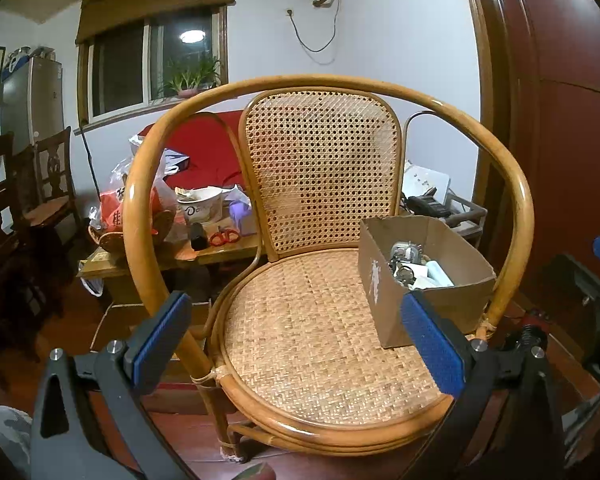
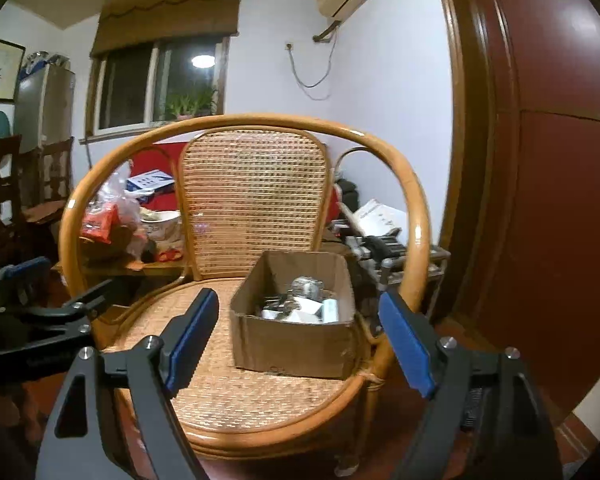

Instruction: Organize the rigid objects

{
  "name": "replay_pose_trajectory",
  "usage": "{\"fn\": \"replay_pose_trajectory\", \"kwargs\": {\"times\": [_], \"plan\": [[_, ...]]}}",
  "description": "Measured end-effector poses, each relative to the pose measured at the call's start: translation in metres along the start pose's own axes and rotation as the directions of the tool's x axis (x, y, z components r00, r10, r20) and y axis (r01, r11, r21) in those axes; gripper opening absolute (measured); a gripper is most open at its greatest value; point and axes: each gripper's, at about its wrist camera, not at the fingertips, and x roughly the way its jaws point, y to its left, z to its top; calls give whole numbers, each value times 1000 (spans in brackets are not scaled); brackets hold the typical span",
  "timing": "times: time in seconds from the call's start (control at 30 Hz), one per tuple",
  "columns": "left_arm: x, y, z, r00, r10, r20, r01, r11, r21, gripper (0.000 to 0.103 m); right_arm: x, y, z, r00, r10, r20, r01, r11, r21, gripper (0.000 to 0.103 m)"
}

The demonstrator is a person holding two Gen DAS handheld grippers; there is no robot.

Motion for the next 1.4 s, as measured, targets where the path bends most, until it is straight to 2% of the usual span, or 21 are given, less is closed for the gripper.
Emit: {"fn": "replay_pose_trajectory", "kwargs": {"times": [0.2, 0.77, 0.87, 1.03, 1.4], "plan": [[1, 1, 0, 1000, 9, 0, -9, 1000, 6, 103, 0, -13, 2, 998, -57, -4, 57, 998, 29, 87], [2, 4, 0, 1000, -6, -4, 6, 1000, 0, 103, 0, -28, 4, 999, -51, -4, 51, 997, 65, 88], [1, 7, 2, 999, 54, 1, -54, 998, -7, 103, 0, -27, 3, 999, -52, -5, 52, 997, 61, 88], [6, 15, 1, 996, 84, -18, -84, 996, -34, 103, 0, -25, 3, 999, -49, -8, 49, 997, 57, 88], [12, 30, 2, 994, 105, -26, -106, 993, -51, 103, 2, -23, 3, 999, -47, -13, 48, 997, 53, 88]]}}
